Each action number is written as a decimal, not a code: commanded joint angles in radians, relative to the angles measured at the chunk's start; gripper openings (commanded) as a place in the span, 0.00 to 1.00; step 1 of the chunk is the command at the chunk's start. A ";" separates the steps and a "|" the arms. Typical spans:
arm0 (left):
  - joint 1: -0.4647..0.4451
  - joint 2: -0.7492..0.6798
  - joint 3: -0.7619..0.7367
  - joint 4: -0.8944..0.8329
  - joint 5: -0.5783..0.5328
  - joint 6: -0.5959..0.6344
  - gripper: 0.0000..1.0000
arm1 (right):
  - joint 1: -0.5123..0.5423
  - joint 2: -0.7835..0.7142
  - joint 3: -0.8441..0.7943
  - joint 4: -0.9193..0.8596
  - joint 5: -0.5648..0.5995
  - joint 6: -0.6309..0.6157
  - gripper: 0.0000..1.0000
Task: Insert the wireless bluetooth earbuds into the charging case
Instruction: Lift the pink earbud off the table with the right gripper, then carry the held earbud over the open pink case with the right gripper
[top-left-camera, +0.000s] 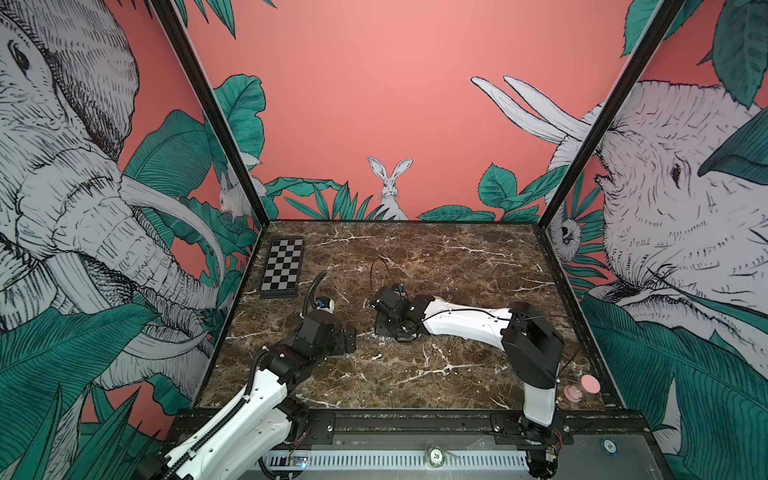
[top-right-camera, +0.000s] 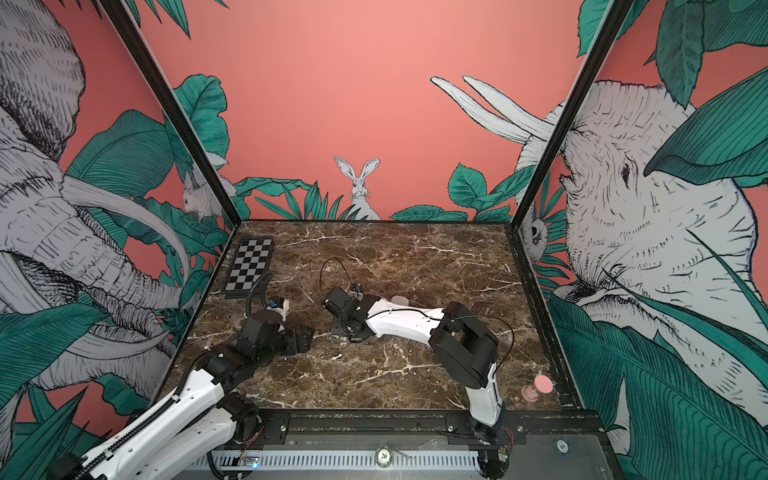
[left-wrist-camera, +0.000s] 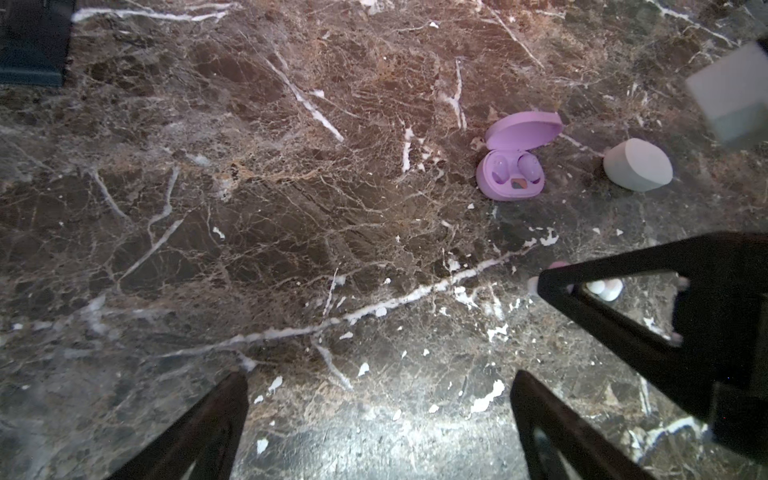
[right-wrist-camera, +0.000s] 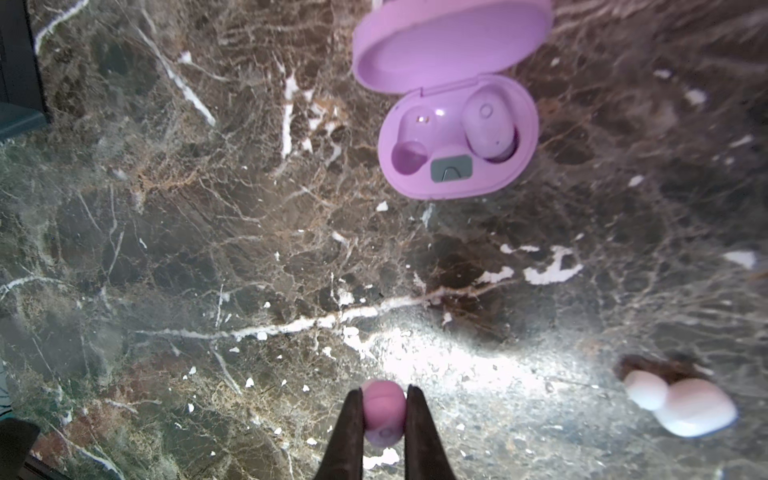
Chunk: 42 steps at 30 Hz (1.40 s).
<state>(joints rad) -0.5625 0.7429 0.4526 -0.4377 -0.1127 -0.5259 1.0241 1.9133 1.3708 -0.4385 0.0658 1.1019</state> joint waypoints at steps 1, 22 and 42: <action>-0.004 0.020 -0.026 0.050 0.014 0.026 0.99 | -0.023 -0.043 0.020 -0.022 0.012 -0.049 0.10; -0.018 -0.027 -0.071 0.156 0.023 0.101 0.99 | -0.087 0.004 0.100 -0.061 -0.030 -0.184 0.10; -0.020 -0.031 -0.099 0.268 -0.096 0.141 0.99 | -0.116 0.045 0.167 -0.064 -0.039 -0.214 0.09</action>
<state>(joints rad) -0.5774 0.7074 0.3698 -0.2073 -0.1772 -0.3958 0.9169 1.9369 1.5116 -0.4919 0.0219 0.9047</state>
